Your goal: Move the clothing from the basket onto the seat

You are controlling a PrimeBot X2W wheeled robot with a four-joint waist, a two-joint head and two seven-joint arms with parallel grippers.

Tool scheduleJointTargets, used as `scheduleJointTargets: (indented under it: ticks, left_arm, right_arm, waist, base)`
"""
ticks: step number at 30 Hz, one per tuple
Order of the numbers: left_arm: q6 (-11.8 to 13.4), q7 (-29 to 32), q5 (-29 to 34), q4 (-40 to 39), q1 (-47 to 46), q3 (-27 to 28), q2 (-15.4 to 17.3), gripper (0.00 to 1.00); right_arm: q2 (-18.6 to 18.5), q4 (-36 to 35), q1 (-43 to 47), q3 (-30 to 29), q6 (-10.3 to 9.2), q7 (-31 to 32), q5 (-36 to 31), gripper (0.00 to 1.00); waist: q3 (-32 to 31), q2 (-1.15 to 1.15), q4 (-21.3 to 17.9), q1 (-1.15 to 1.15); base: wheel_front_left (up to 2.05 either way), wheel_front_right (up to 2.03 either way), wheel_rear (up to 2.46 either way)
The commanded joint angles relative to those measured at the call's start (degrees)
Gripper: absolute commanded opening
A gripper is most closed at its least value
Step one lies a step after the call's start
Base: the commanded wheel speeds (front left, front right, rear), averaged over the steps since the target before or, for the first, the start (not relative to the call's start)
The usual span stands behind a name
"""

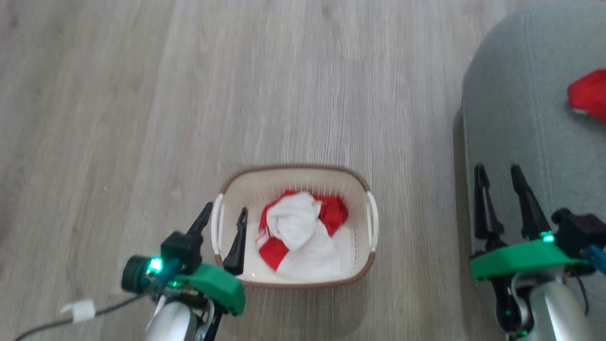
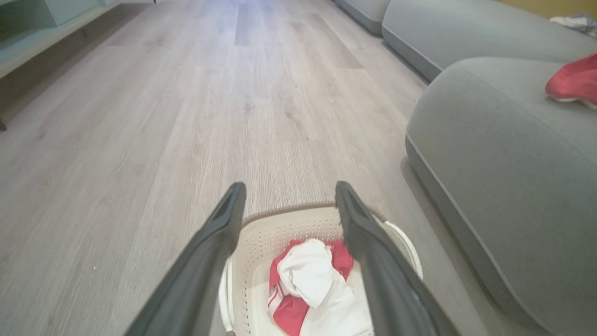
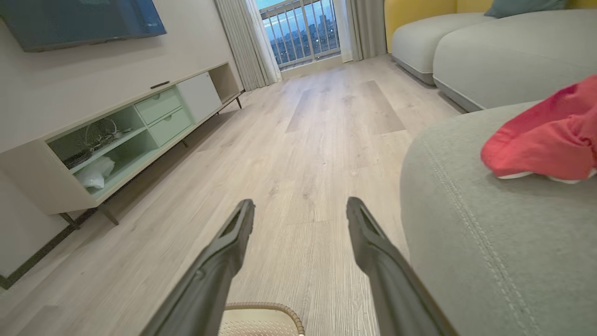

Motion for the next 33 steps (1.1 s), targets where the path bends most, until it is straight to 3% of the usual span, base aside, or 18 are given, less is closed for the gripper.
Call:
scheduleJointTargets:
  ticks: [1,17,22,28,33]
  left_arm:
    - [-0.4,-0.29,-0.16,0.05,-3.69,1.25,0.02,1.0]
    - [-3.82,-0.29,7.55,22.55,-22.98,-0.13,0.75,1.0]
    - [-4.42,-0.29,9.68,28.41,-29.18,-0.93,2.81,1.0]
    - [-3.14,-0.29,11.71,32.72,-34.98,-1.65,6.27,1.0]
    - [-2.15,-0.29,12.71,41.04,-40.52,-2.0,9.08,1.0]
  right_arm:
    - [-0.26,-2.11,-2.43,1.67,-0.01,-0.37,-0.51,1.0]
    - [-0.45,-9.62,-9.04,6.23,-0.01,-0.37,-6.39,1.0]
    - [-0.21,-11.61,-10.21,8.82,-0.01,-0.37,-7.21,1.0]
    - [-0.18,-13.94,-11.67,11.56,-0.01,-0.37,-8.41,1.0]
    - [-0.17,-16.09,-12.41,14.36,-0.01,-0.37,-6.15,1.0]
  waist:
    - [4.15,0.0,-1.12,0.0]
    - [29.84,0.0,-7.85,0.0]
    - [35.85,0.0,-10.88,0.0]
    - [41.37,0.0,-15.29,0.0]
    - [44.76,0.0,-18.6,0.0]
  base:
    - [0.0,0.0,0.0]
    - [0.0,0.0,0.0]
    - [0.0,0.0,0.0]
    - [0.0,0.0,0.0]
    - [0.0,0.0,0.0]
